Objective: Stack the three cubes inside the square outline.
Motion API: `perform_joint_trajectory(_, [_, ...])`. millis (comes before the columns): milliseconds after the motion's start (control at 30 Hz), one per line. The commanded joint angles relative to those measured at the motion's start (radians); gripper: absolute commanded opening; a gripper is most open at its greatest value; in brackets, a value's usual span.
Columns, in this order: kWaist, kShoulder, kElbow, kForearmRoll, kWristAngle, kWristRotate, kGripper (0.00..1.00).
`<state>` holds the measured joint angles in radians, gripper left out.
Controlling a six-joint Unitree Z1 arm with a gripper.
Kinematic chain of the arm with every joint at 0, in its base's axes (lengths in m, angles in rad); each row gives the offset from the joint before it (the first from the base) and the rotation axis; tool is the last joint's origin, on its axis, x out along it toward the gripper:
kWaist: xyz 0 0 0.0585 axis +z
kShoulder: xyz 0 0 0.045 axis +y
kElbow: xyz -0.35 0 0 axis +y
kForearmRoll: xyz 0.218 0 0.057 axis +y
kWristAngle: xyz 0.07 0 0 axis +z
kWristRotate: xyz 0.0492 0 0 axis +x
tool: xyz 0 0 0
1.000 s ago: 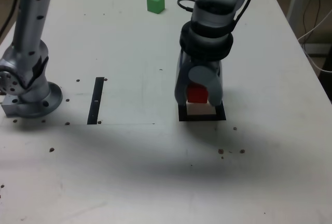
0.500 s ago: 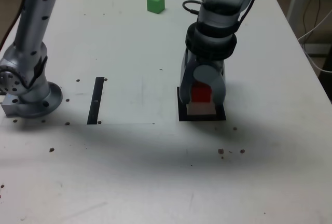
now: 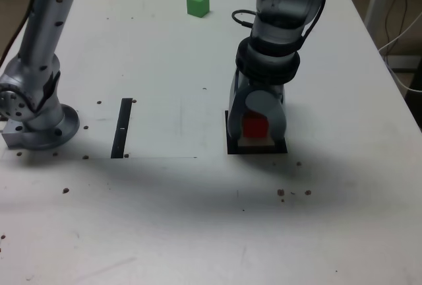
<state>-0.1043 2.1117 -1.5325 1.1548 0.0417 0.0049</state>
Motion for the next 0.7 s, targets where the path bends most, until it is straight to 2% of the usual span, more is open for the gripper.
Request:
perform_joint_trajectory(0, [0.000, 0.000, 0.004, -0.006, 0.001, -0.002, 0.78])
perform_joint_trajectory(67, [0.000, 0.000, 0.006, -0.007, 0.001, -0.001, 0.91])
perform_joint_trajectory(167, [0.000, -0.001, 0.009, -0.003, 0.001, -0.001, 0.99])
perform_joint_trajectory(667, [0.000, -0.048, 0.005, 0.027, 0.001, -0.001, 0.99])
